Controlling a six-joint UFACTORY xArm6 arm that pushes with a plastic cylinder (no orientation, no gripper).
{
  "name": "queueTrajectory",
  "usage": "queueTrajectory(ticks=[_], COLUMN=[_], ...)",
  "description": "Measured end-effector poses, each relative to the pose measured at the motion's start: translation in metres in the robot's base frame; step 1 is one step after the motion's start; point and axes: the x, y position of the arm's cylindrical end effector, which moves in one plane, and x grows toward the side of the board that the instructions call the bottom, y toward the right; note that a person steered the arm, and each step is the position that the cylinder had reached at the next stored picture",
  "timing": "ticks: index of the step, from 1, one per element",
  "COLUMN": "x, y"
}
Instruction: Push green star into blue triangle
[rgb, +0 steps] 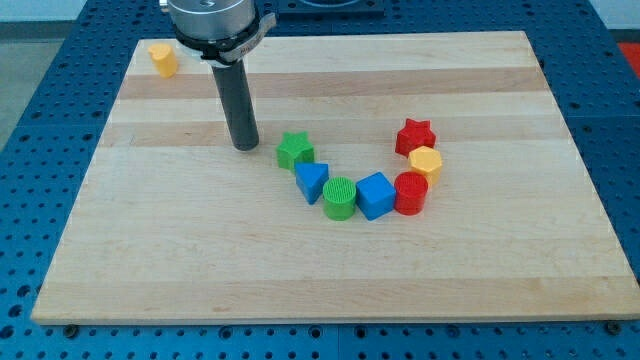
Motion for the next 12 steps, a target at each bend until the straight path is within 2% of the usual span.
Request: queueTrajectory(ticks=[5, 12], x=[0.018, 0.03], y=[0.045, 0.041])
